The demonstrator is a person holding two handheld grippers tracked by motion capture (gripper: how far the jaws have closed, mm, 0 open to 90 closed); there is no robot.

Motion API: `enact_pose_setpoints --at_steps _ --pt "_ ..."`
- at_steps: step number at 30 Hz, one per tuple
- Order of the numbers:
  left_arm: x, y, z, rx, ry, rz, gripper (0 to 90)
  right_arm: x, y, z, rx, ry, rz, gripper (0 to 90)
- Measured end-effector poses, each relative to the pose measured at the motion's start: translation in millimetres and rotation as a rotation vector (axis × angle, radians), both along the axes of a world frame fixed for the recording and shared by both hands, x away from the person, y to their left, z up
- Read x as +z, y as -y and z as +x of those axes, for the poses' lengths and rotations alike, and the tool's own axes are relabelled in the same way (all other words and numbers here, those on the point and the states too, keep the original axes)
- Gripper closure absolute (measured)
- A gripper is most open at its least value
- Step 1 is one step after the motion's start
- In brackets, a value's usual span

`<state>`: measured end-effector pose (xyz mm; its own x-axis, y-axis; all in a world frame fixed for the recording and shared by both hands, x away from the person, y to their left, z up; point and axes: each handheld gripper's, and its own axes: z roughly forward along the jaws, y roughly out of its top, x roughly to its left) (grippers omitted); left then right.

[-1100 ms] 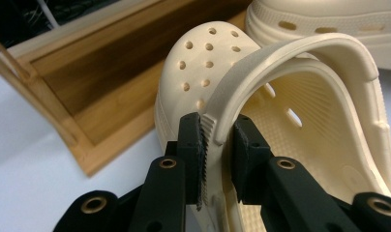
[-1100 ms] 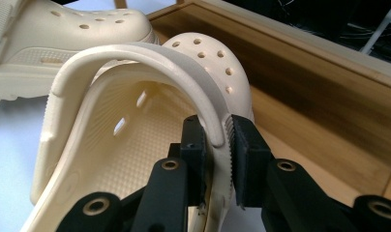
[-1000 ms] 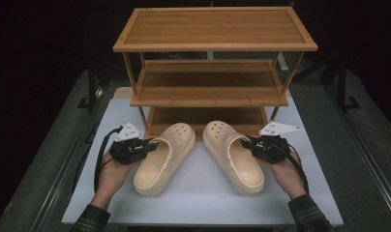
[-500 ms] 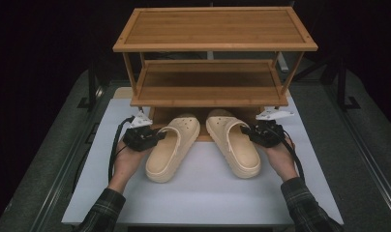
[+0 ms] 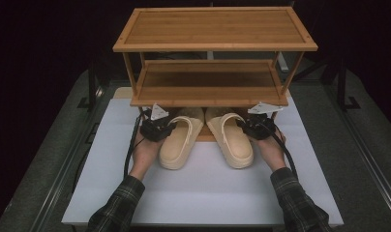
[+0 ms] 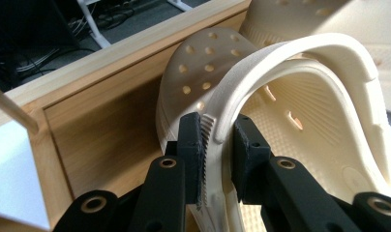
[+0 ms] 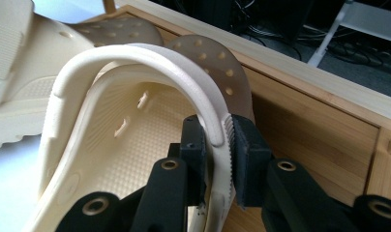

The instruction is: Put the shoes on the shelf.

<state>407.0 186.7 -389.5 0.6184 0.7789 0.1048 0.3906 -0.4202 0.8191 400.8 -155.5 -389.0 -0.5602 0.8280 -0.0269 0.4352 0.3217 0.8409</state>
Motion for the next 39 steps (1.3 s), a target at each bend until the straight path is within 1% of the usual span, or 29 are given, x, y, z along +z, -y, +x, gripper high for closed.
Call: enact_pose_setpoints --at_steps 2,4,6,8,9,13,17,19,20,22,24,26,28,30,31,32,33,35,37,39 --pt "-0.6 4.0 1.4 0.0 0.007 0.001 76.0 -2.6 -0.3 2.5 -0.016 0.0 0.003 76.7" --pt "-1.5 7.2 2.5 0.01 0.017 0.005 76.0 -4.9 -1.0 5.0 -0.028 0.001 -0.002 76.7" --pt "-2.3 9.8 3.5 0.017 0.019 0.001 75.8 -6.7 -1.1 6.7 -0.034 0.006 -0.006 76.6" --pt "-2.8 10.2 4.0 0.016 0.021 -0.004 75.4 -8.5 -1.8 8.0 -0.041 0.011 -0.01 76.4" --pt "-2.8 10.1 3.9 0.017 0.022 -0.002 75.3 -8.6 -1.6 8.6 -0.043 0.011 -0.004 76.2" --pt "-2.2 10.0 1.8 0.008 0.012 -0.004 71.8 -8.7 -3.2 8.6 -0.05 0.01 -0.002 73.8" --pt "3.4 5.7 -1.5 0.0 0.019 -0.03 58.2 -7.5 -0.2 7.1 -0.046 -0.008 0.018 61.5" --pt "7.2 2.2 -4.7 -0.011 0.012 -0.038 50.2 -6.2 1.6 5.3 -0.043 -0.014 0.025 53.9" --pt "9.1 -0.7 -7.6 -0.027 0.003 -0.046 46.3 -5.0 2.4 3.6 -0.043 -0.021 0.034 51.0" --pt "11.4 -6.0 -12.3 -0.049 -0.009 -0.043 39.6 -1.2 4.9 -1.2 -0.033 -0.026 0.038 42.9" --pt "12.9 -13.5 -18.2 -0.074 -0.017 -0.054 33.0 3.0 8.3 -6.9 -0.021 -0.039 0.05 35.2" --pt "13.2 -21.0 -24.7 -0.096 -0.033 -0.067 26.5 6.4 12.1 -13.8 -0.015 -0.067 0.069 27.4" --pt "11.2 -27.6 -32.4 -0.11 -0.047 -0.071 21.3 7.0 17.3 -23.1 0.002 -0.081 0.082 23.2" --pt "6.7 -32.7 -40.0 -0.121 -0.064 -0.074 18.0 5.8 21.0 -30.1 -0.002 -0.095 0.076 16.8" --pt "4.2 -34.6 -43.7 -0.122 -0.073 -0.075 16.5 4.7 23.3 -33.0 0.008 -0.112 0.076 15.6" --pt "2.3 -36.6 -46.9 -0.119 -0.079 -0.075 14.3 3.5 25.9 -36.6 0.02 -0.12 0.092 15.5" --pt "1.0 -38.8 -49.9 -0.124 -0.084 -0.079 13.5 2.5 28.3 -40.2 0.028 -0.122 0.103 14.2" --pt "-1.2 -42.8 -56.9 -0.141 -0.105 -0.087 9.5 0.6 32.2 -47.2 0.043 -0.131 0.109 13.1" --pt "-3.9 -45.0 -63.1 -0.148 -0.106 -0.09 8.3 -1.2 34.9 -52.7 0.055 -0.134 0.116 10.1" --pt "-9.3 -46.4 -70.0 -0.157 -0.109 -0.079 7.9 -5.2 37.0 -57.7 0.077 -0.148 0.122 6.1"
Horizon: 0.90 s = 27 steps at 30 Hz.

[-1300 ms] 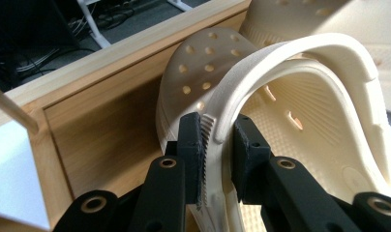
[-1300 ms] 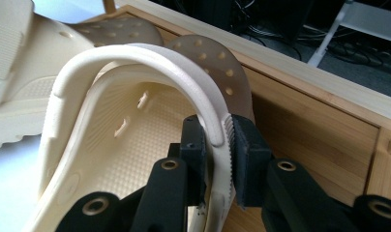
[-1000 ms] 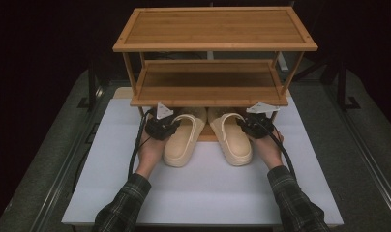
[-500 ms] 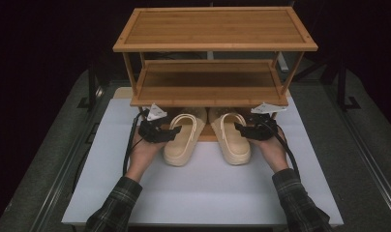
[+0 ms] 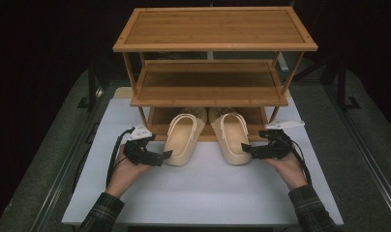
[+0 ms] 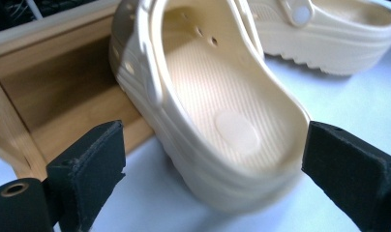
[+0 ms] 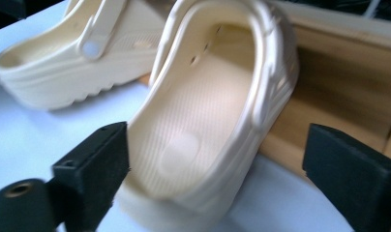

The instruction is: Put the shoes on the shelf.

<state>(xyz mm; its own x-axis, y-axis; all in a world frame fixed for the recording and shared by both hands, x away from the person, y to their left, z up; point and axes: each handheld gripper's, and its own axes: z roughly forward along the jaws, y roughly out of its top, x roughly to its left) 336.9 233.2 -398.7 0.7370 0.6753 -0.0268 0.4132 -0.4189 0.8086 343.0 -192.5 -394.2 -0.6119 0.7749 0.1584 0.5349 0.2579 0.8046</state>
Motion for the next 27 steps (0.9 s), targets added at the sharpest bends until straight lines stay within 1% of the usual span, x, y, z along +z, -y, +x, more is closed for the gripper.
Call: enact_pose_setpoints --at_steps 1,3,5,8,10,12,15,18,19,20,21,22,25,26,27 --pt "-1.9 -0.2 -1.9 -0.004 -0.004 0.004 6.5 -3.8 0.8 -2.6 0.015 -0.011 0.0 2.6" --pt "-7.0 -0.4 -4.6 -0.021 -0.022 0.006 2.9 -10.4 1.6 -5.9 0.032 -0.029 0.003 2.2" --pt "-12.2 0.7 -6.0 -0.037 -0.027 0.007 2.9 -18.7 1.7 -8.8 0.041 -0.033 -0.006 1.7" --pt "-17.9 5.0 -5.4 -0.055 -0.039 0.004 2.5 -28.3 -0.6 -9.4 0.069 -0.047 0.005 0.1" --pt "-22.4 9.4 -5.0 -0.059 -0.042 0.021 2.5 -33.4 -3.8 -8.7 0.089 -0.055 0.002 0.1" --pt "-27.2 12.3 -3.4 -0.055 -0.033 0.044 2.5 -37.6 -6.9 -7.5 0.101 -0.057 -0.008 0.1" --pt "-33.4 16.3 -0.5 -0.059 -0.048 0.038 2.5 -41.9 -9.2 -4.9 0.109 -0.068 -0.014 0.1" --pt "-34.4 20.1 1.3 -0.071 -0.041 0.045 2.5 -44.2 -10.6 -2.2 0.106 -0.063 -0.02 0.1" --pt "-35.0 22.2 1.6 -0.063 -0.039 0.038 2.5 -44.8 -11.3 -1.4 0.106 -0.062 -0.018 0.1" --pt "-35.3 23.7 2.1 -0.058 -0.035 0.046 2.5 -45.3 -12.0 -0.8 0.106 -0.062 -0.016 0.1" --pt "-36.2 25.5 2.8 -0.053 -0.03 0.045 2.6 -45.7 -12.6 -0.2 0.11 -0.058 -0.016 0.1" --pt "-36.1 26.1 3.7 -0.06 -0.032 0.063 2.6 -46.0 -13.6 0.4 0.112 -0.058 -0.014 0.2" --pt "-37.0 30.6 4.7 -0.056 -0.036 0.059 3.2 -46.3 -17.5 1.2 0.119 -0.064 -0.023 1.3" --pt "-36.6 31.6 5.1 -0.056 -0.035 0.065 3.2 -46.3 -18.5 1.5 0.118 -0.058 -0.03 1.3" --pt "-36.7 32.9 5.5 -0.052 -0.035 0.057 3.2 -46.0 -19.4 2.0 0.118 -0.066 -0.025 1.3"
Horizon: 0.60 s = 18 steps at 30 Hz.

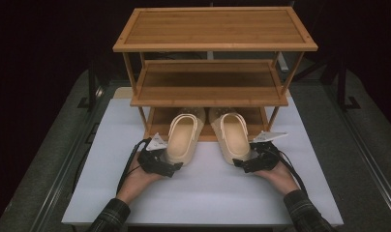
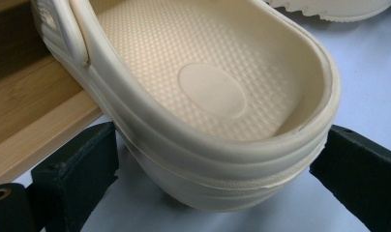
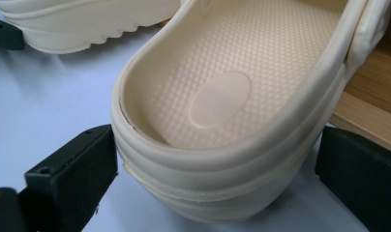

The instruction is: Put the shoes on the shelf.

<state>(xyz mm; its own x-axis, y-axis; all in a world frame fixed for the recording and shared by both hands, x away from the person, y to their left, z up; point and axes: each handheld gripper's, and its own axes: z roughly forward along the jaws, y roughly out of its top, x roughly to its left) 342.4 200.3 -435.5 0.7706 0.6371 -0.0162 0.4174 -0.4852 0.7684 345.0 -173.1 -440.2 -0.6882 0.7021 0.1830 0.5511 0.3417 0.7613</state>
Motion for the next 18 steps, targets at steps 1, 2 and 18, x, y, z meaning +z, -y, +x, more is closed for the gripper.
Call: enact_pose_setpoints --at_steps 1,2,18 --pt "0.4 0.6 0.7 -0.003 -0.001 0.005 3.3 0.1 -0.7 0.7 0.002 -0.005 0.008 1.4" --pt "0.1 2.1 1.2 -0.002 -0.001 0.001 3.3 0.3 -1.4 1.4 0.006 -0.006 0.014 1.3" --pt "-1.7 34.1 12.3 0.002 0.005 -0.012 4.1 2.7 -30.9 8.4 0.005 0.027 -0.007 3.4"
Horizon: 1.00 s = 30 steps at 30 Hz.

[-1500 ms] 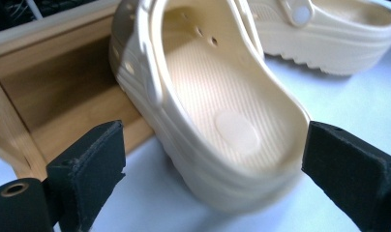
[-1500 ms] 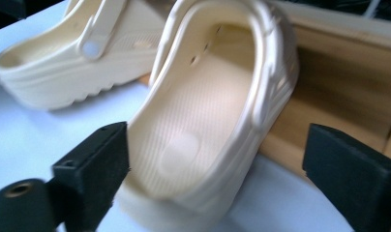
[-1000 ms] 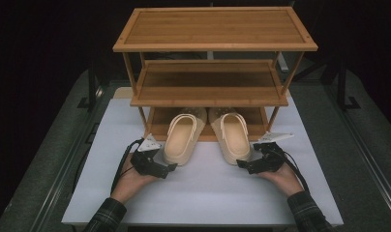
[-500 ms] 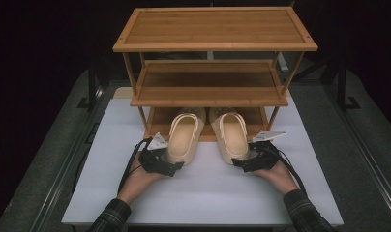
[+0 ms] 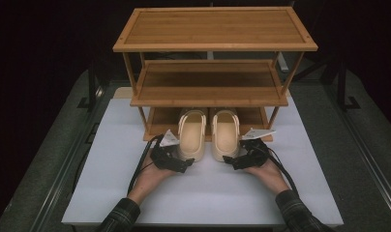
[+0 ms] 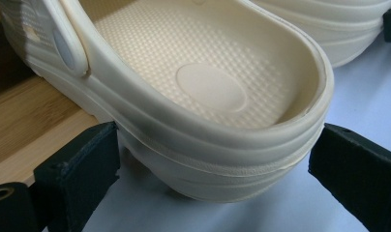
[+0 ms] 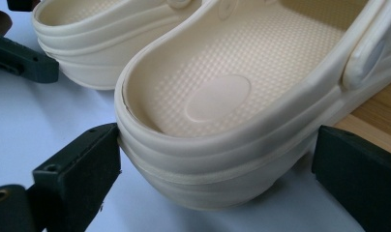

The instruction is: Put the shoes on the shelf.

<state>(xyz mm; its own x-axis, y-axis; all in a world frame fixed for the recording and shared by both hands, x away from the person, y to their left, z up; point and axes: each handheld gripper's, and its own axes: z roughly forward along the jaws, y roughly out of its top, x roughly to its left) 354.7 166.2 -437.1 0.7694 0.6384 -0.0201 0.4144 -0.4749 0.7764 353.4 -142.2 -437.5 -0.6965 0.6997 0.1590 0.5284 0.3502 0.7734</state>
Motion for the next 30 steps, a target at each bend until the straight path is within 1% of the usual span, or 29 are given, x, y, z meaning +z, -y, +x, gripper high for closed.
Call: enact_pose_setpoints --at_steps 4,7,9,10,12,14,16,17,19,21,23,25,26,27,28,30 --pt "-0.9 5.5 4.0 0.009 0.0 0.002 4.5 1.4 -5.0 1.5 -0.017 -0.01 -0.015 3.6" --pt "-2.3 10.4 5.6 0.012 0.006 -0.005 5.8 0.8 -10.0 3.3 -0.017 0.0 -0.02 3.9" --pt "-2.0 13.4 6.7 0.021 0.008 0.002 6.3 0.4 -13.3 4.2 -0.02 0.007 -0.017 5.5" --pt "-1.9 13.7 7.8 0.026 0.005 0.001 6.3 0.4 -14.6 4.4 -0.031 0.008 -0.022 5.5" --pt "-1.6 14.2 9.5 0.029 0.002 -0.001 6.7 0.0 -14.2 6.2 -0.038 0.004 -0.013 6.1" --pt "0.0 15.4 10.2 0.029 -0.003 0.013 7.5 -0.3 -14.1 6.7 -0.045 0.005 -0.008 6.9" --pt "1.6 16.3 11.5 0.027 -0.008 0.015 7.7 0.4 -13.6 7.0 -0.049 0.003 0.002 7.6" --pt "2.9 17.4 12.6 0.026 -0.007 0.026 7.7 1.0 -13.5 7.3 -0.052 0.002 0.006 7.8" --pt "4.9 18.4 15.7 0.02 -0.003 0.044 7.7 2.6 -13.5 10.0 -0.056 0.01 0.007 8.0" --pt "5.9 19.2 20.6 0.021 -0.006 0.04 7.8 3.3 -13.8 13.9 -0.058 0.005 0.004 8.0" --pt "7.0 18.3 24.7 0.026 -0.014 0.015 7.9 4.4 -13.4 18.7 -0.056 -0.002 0.003 8.0" --pt "7.2 18.4 29.4 0.028 -0.013 0.008 8.0 5.3 -13.0 23.6 -0.056 -0.004 0.008 8.0" --pt "7.2 18.2 31.9 0.029 -0.017 0.006 8.0 5.3 -12.7 25.9 -0.056 0.0 0.01 8.0" --pt "6.7 19.1 35.1 0.026 -0.023 0.016 8.0 4.8 -12.1 28.2 -0.058 -0.001 0.017 8.0" --pt "6.6 19.9 36.4 0.027 -0.023 0.019 8.0 4.0 -11.5 31.9 -0.058 -0.011 0.022 8.0" --pt "7.3 21.2 41.1 0.034 -0.019 0.021 8.0 4.6 -11.7 36.0 -0.059 -0.014 0.014 8.0"
